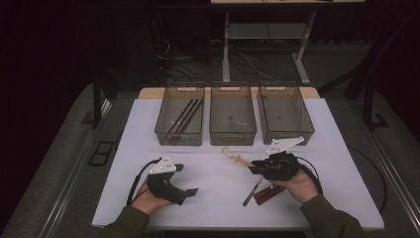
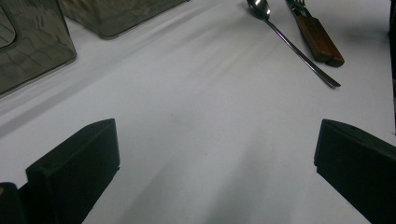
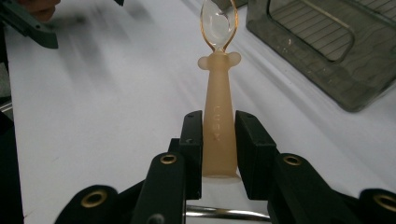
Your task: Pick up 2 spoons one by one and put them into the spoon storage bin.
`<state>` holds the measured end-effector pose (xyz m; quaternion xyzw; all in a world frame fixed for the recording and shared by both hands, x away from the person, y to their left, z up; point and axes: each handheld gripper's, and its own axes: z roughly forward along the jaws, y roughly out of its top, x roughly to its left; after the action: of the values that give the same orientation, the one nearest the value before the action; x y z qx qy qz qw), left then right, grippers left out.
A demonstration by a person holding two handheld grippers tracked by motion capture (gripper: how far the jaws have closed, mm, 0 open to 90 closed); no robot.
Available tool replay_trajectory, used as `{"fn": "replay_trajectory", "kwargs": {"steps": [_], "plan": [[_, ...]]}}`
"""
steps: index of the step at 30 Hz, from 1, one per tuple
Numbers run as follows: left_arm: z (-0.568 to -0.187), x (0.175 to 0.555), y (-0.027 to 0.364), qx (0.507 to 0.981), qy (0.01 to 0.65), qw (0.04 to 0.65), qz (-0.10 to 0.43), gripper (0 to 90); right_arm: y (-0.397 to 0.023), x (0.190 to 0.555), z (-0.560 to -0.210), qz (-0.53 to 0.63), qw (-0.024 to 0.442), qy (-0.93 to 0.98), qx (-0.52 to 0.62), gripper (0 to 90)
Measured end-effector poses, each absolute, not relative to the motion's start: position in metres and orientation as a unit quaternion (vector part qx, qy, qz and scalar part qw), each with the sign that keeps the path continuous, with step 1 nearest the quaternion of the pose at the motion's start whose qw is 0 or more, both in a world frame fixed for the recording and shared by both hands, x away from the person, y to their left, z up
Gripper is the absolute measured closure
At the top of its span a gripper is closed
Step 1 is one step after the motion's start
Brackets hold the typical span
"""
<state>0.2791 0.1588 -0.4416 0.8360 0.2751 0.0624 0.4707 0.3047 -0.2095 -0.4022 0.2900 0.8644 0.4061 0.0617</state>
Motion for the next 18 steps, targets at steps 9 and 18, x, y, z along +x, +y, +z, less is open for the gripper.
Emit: {"fn": "replay_trajectory", "kwargs": {"steps": [9, 18], "plan": [[-0.441, 0.279, 0.159, 0.835, 0.275, 0.472, 0.063, 0.0, -0.209, 0.316, -0.392, 0.417, 0.069, 0.858, 0.293, 73.7], [-0.442, 0.280, 0.159, 0.836, 0.272, 0.472, 0.063, 0.0, -0.209, 0.329, -0.384, 0.426, 0.076, 0.850, 0.300, 73.7]]}}
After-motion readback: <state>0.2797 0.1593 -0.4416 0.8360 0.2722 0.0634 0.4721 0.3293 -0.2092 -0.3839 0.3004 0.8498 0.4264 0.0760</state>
